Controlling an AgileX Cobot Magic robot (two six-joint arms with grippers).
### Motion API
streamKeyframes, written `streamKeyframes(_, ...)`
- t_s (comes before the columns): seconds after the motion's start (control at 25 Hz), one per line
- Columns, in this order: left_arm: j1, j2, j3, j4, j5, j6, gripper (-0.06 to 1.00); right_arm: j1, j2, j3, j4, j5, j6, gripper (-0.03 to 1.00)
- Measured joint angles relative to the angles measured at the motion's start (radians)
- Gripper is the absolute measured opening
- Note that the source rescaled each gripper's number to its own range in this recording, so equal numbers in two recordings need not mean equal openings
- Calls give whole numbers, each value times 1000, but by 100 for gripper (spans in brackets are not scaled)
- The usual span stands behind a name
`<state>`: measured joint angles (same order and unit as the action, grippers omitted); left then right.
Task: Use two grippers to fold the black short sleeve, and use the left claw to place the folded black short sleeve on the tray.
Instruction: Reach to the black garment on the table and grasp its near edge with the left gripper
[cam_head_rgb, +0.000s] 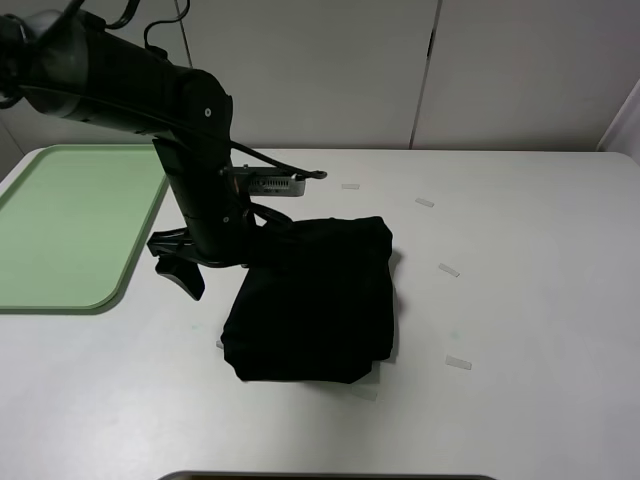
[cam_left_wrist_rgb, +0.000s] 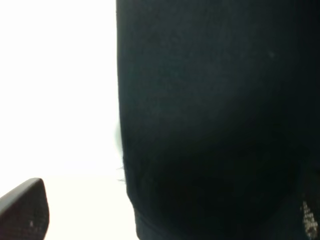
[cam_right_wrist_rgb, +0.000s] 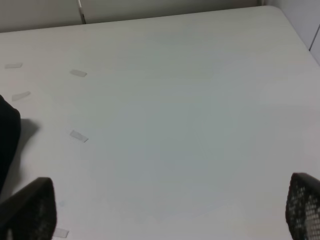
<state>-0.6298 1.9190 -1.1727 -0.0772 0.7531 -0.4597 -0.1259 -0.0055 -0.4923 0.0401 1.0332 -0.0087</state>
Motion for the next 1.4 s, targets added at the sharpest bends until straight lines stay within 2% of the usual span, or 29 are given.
streamKeyframes(0.2,0,-3,77,-7,-141,-3,100,0,0,0,0,0,0,100)
streamKeyframes(0.64,-24,85,90,-94,-300,0,100,0,0,0,0,0,0,100)
streamKeyframes(1.0,-46,98,90,-119,-391,0,100,0,0,0,0,0,9,100)
streamKeyframes(1.4,-54,100,94,-127,-421,-3,90,0,0,0,0,0,9,100)
